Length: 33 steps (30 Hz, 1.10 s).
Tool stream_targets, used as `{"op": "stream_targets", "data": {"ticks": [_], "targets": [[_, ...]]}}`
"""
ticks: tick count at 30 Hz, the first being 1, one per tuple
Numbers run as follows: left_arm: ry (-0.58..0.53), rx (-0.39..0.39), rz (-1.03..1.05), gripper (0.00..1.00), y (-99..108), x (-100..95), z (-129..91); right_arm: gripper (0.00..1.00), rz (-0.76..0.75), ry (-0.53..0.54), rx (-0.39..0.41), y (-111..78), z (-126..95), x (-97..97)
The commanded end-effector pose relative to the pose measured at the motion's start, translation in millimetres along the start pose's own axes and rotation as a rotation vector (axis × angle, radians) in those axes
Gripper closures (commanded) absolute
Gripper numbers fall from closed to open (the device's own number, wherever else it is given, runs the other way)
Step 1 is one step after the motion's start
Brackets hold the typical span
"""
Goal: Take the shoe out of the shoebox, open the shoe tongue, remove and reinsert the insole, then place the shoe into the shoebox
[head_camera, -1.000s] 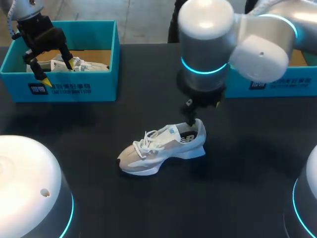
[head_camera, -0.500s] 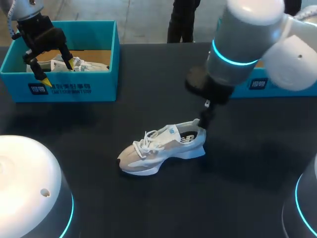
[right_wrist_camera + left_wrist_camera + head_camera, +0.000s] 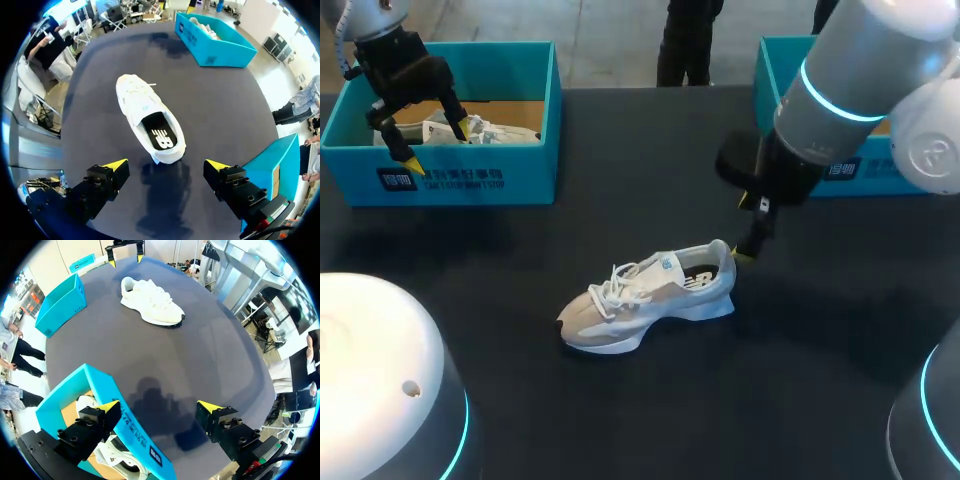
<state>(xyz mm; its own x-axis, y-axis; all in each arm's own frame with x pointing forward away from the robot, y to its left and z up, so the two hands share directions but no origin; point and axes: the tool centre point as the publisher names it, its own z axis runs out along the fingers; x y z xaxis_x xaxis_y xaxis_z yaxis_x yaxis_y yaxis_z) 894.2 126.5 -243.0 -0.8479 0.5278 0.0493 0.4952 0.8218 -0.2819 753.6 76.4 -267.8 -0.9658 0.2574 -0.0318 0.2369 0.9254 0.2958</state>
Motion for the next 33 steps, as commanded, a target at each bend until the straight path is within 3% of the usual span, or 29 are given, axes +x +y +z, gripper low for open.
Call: {"op": "stream_targets", "data": {"ticks": [1, 9, 13, 21, 33], "targets": [[-0.002, -0.002, 0.001, 0.00, 0, 1.2, 0, 0.00, -0.002, -0.003, -0.041, -4.0, 0, 2.0], [-0.002, -0.002, 0.001, 0.00, 0, 1.2, 0, 0.00, -0.026, -0.036, -0.043, -8.6, -2, 3.4], [-0.002, -0.002, 0.001, 0.00, 0, 1.2, 0, 0.00, -0.089, -0.093, -0.136, -19.1, -3, 0.5], [-0.002, -0.002, 0.001, 0.00, 0, 1.2, 0, 0.00, -0.133, -0.123, -0.221, -45.5, -3, -4.4], [-0.002, -0.002, 0.001, 0.00, 0, 1.2, 0, 0.00, -0.201, -0.051, -0.470, -67.2, 15, -7.7]]}}
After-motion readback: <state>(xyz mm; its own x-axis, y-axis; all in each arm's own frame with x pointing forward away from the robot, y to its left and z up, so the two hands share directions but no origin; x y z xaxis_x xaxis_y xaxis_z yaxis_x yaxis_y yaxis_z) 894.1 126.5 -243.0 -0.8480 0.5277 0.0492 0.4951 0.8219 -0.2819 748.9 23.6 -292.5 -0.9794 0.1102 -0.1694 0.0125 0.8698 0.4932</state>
